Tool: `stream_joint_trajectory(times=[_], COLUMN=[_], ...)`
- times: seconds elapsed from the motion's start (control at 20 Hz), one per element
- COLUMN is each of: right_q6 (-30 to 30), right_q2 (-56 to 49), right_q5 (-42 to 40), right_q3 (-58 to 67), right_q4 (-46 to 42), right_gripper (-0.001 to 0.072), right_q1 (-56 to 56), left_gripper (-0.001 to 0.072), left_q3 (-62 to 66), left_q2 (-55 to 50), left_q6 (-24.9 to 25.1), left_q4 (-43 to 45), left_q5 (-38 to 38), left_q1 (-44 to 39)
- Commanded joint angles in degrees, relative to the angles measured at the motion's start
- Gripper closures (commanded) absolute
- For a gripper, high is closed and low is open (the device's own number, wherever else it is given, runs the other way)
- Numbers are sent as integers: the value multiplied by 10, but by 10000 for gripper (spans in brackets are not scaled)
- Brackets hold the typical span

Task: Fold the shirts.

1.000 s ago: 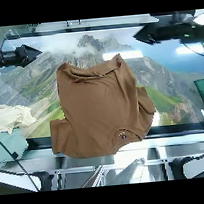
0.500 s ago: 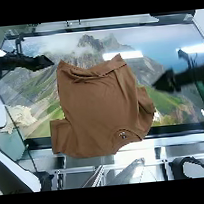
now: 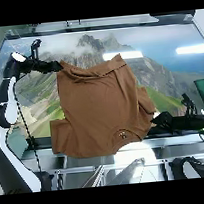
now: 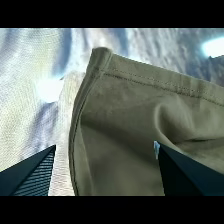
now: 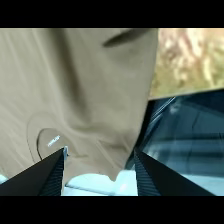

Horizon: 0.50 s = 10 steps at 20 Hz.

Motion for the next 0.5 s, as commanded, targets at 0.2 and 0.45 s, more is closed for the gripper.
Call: stream_joint_trajectory(times=[0.2,0.45], right_q6=[40,39], right_q2=[20,20], right_q5=[19,-46], right_q3=[-25,-80], right_q4=[-39,-24], right_gripper=[225,225], right_q1=[0,0], left_gripper=[436,682], left_q3=[-18,-11], left_q2=[-7,-8], left_q6=[7,12], left_q4=[5,5], left_q5=[37,3], left_q1=[-6,-12])
